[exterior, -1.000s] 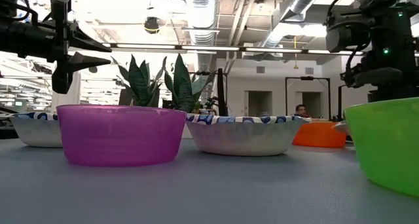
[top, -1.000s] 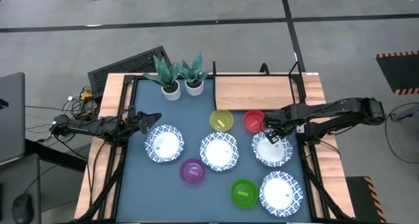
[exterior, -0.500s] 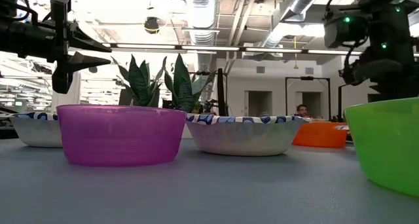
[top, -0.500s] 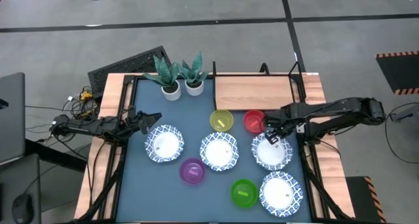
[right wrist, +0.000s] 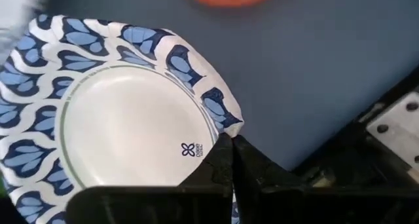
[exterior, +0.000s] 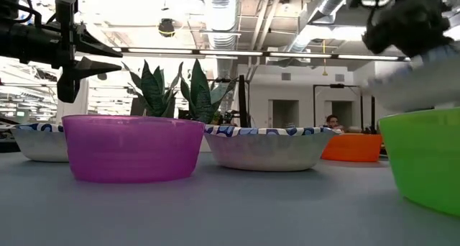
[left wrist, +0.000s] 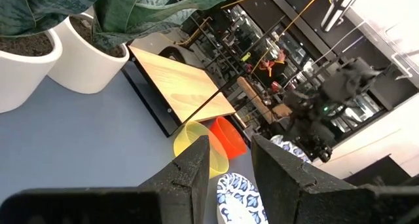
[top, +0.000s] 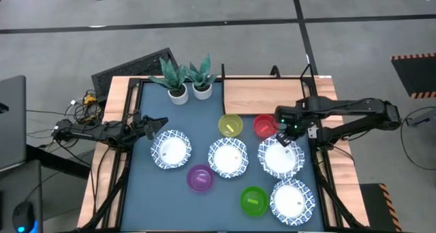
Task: Place and stack bowls onto a shelf
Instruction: Put the white patterned bowl on the shelf
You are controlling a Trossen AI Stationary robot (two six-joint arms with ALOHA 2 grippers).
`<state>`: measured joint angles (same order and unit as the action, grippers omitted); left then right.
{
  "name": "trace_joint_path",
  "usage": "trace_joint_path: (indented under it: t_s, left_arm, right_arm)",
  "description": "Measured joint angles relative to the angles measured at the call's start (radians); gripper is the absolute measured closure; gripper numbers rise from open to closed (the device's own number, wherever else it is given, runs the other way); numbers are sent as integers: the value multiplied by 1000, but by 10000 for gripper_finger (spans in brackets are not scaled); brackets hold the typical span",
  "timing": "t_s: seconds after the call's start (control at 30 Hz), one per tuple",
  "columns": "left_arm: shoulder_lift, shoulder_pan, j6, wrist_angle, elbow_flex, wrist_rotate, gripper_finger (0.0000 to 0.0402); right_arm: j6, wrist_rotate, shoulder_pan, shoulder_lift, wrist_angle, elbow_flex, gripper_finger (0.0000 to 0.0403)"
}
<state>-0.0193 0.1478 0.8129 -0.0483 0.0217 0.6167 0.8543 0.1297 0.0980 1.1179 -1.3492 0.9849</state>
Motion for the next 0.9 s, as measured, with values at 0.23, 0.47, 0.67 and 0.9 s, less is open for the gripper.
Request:
trace_joint_path:
  t_s: [0.23, 0.47, 0.67, 0.9]
  left_arm:
    - [0, 0, -8, 0, 0, 1, 303]
    - [0, 0, -9, 0, 0, 1, 303]
    - [0, 0, -9, 0, 0, 1, 303]
    - [0, 0, -9, 0, 0, 1, 303]
  right_arm:
    - [-17, -188, 124, 0, 70, 107, 384]
    - [-72, -321, 403, 0, 203, 107, 384]
    - [-136, -350, 653, 0, 233, 107, 384]
    - [-186, -388, 803, 26, 227, 106, 384]
